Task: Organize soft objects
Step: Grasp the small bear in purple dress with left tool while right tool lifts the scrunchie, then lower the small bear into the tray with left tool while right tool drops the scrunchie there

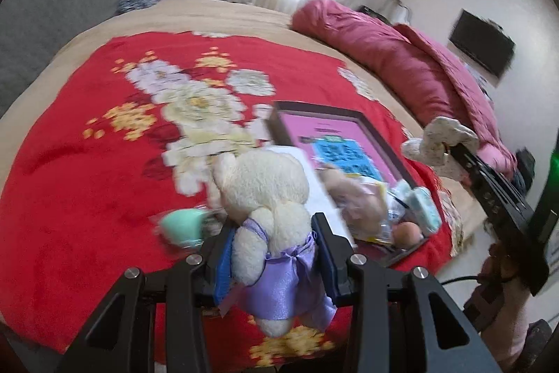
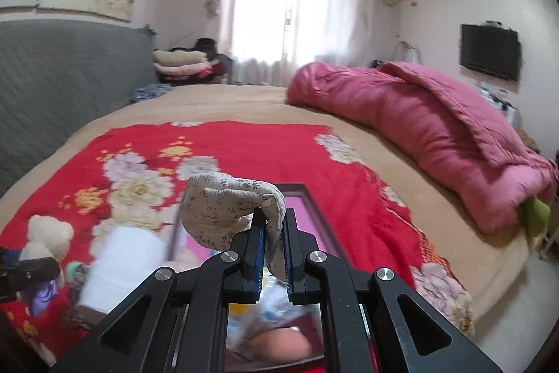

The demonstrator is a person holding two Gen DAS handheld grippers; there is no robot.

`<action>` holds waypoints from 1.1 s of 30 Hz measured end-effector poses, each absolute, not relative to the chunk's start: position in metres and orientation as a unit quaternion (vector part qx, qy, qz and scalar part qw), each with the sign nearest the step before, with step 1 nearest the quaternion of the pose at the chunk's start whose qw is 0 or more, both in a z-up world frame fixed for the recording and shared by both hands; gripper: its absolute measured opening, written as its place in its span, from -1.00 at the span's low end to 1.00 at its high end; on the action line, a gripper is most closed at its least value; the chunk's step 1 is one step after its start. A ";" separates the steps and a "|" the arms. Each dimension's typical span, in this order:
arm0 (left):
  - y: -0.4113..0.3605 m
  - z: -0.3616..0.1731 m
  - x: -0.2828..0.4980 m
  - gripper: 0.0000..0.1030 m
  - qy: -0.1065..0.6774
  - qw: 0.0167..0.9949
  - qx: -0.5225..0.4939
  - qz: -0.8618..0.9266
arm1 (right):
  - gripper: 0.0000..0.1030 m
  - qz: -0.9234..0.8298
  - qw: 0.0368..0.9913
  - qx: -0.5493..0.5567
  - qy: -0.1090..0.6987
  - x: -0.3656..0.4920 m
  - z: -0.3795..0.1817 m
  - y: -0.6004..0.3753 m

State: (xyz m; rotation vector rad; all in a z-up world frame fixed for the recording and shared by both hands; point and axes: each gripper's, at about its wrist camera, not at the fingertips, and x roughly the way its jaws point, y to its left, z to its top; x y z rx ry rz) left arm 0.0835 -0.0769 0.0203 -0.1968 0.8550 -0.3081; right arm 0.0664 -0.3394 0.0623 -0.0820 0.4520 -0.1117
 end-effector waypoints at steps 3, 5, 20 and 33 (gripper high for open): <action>-0.105 0.024 0.086 -0.19 0.413 0.891 -0.074 -0.172 | -0.82 -0.085 0.967 -0.043 0.236 0.070 0.055 -0.358; -0.126 0.023 0.088 -0.19 0.416 0.888 -0.056 -0.187 | -0.82 -0.100 0.963 -0.050 0.247 0.076 0.049 -0.366; -0.230 0.021 0.133 -0.18 0.436 0.866 -0.007 -0.243 | -0.44 -0.073 0.938 -0.057 0.335 0.092 -0.008 -0.389; -0.266 -0.011 0.148 -0.15 0.489 0.836 0.032 -0.246 | 0.22 -0.049 0.943 -0.060 0.324 0.058 -0.007 -0.387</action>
